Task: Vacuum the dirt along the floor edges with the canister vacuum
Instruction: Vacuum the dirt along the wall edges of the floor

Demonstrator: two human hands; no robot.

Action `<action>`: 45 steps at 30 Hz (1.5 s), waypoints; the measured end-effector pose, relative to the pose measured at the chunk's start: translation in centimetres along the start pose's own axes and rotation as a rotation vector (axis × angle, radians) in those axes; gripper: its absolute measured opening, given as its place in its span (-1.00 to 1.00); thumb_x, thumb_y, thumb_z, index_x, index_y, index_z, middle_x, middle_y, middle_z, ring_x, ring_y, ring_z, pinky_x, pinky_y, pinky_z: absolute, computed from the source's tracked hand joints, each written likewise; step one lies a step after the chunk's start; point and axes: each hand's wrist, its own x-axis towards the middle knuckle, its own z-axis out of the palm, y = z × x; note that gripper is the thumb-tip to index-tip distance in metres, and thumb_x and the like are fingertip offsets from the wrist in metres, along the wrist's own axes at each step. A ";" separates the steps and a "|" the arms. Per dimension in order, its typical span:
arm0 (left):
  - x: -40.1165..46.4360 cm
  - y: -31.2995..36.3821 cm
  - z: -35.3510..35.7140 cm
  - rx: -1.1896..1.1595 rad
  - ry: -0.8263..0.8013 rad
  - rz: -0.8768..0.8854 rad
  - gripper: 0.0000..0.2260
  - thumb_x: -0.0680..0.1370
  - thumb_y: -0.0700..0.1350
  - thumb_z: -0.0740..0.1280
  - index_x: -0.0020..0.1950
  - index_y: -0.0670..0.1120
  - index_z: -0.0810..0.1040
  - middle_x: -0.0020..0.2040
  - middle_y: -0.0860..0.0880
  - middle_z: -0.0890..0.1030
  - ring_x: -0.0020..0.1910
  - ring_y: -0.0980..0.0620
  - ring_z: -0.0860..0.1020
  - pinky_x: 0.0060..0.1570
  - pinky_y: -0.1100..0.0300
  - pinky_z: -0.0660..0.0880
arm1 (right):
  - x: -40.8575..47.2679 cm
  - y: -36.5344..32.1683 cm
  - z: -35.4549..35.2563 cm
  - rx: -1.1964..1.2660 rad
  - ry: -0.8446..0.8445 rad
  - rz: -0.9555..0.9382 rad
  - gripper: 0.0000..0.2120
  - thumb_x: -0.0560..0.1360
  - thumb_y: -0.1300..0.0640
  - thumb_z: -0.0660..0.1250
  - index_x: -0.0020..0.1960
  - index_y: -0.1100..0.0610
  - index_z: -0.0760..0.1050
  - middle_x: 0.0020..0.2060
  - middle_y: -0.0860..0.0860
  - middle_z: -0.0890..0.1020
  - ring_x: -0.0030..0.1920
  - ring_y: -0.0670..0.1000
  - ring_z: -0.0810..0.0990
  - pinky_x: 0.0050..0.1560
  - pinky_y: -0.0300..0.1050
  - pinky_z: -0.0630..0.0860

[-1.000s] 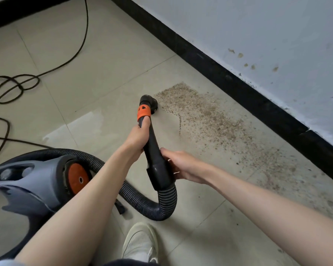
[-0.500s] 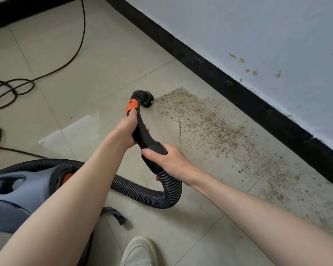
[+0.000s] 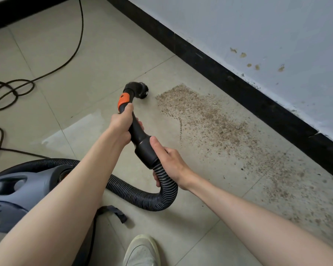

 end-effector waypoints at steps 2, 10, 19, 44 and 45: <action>0.2 0.4 -0.7 -0.062 -0.101 0.005 -0.66 0.58 0.05 0.27 0.12 -0.20 0.32 -0.34 -0.07 0.39 -0.52 0.03 0.43 -0.53 0.28 0.44 | 0.4 -0.6 0.1 0.039 -0.066 0.070 -0.34 0.46 -0.41 0.18 -0.17 0.25 0.41 -0.57 0.10 0.50 -0.62 0.06 0.46 -0.57 -0.22 0.44; -0.3 -0.6 -0.2 -0.077 -0.161 0.000 -0.66 0.60 0.06 0.24 0.12 -0.20 0.32 -0.34 -0.06 0.38 -0.48 0.02 0.40 -0.53 0.29 0.44 | 0.1 0.6 -0.7 0.056 -0.036 0.048 -0.26 0.25 -0.41 0.35 0.05 0.24 0.41 -0.43 0.07 0.56 -0.53 0.05 0.52 -0.46 -0.08 0.55; -1.3 -4.1 -0.7 0.008 -0.064 0.020 -0.79 0.61 -0.04 0.21 -0.06 -0.17 0.31 -0.33 -0.09 0.37 -0.48 -0.01 0.39 -0.55 0.27 0.44 | -0.1 2.1 0.6 -0.463 0.197 -0.091 -0.72 0.45 -0.23 0.36 -0.04 -0.05 0.45 -0.18 -0.13 0.59 -0.10 -0.03 0.58 -0.20 -0.19 0.46; 2.5 -0.5 9.6 0.199 -0.167 0.065 -0.76 0.62 0.03 0.19 -0.06 -0.14 0.31 -0.30 -0.10 0.40 -0.46 -0.02 0.41 -0.44 0.18 0.45 | 5.0 -0.9 -5.2 -0.126 0.448 -0.028 -0.56 0.21 -0.32 0.35 -0.38 0.08 0.48 -0.60 -0.10 0.52 -0.54 -0.02 0.53 -0.40 0.01 0.57; 2.8 -0.2 10.0 0.205 -0.160 0.082 -0.76 0.61 0.02 0.19 -0.10 -0.13 0.31 -0.31 -0.10 0.40 -0.47 -0.02 0.41 -0.45 0.19 0.44 | 5.5 -1.2 -5.3 -0.123 0.448 -0.032 -0.56 0.22 -0.32 0.35 -0.38 0.08 0.48 -0.60 -0.11 0.51 -0.55 -0.02 0.53 -0.41 0.00 0.57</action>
